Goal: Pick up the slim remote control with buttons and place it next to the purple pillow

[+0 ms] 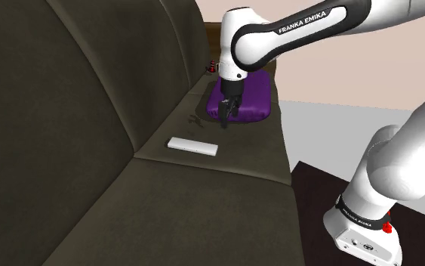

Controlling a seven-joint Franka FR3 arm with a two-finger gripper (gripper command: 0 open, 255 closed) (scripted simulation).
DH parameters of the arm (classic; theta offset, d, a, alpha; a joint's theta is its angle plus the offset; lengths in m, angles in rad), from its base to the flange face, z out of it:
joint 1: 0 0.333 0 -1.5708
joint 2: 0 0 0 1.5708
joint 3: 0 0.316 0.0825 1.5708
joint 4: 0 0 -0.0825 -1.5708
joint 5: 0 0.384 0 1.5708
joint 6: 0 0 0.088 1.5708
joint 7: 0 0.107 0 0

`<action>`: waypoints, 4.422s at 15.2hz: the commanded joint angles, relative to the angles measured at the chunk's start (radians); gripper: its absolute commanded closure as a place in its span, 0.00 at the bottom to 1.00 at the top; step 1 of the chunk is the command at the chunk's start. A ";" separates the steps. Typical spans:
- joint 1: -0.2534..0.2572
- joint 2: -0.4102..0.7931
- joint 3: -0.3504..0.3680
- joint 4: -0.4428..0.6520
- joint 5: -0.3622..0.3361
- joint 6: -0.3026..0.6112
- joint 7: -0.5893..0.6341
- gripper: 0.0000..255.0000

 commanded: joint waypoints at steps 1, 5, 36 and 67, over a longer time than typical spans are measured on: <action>0.003 0.071 0.010 0.026 -0.013 0.052 -0.003 0.00; 0.010 0.219 0.029 0.104 -0.048 0.130 0.002 0.00; 0.049 0.589 0.039 0.303 -0.163 0.312 0.033 1.00; 0.040 0.444 0.051 0.498 -0.122 -0.025 0.005 1.00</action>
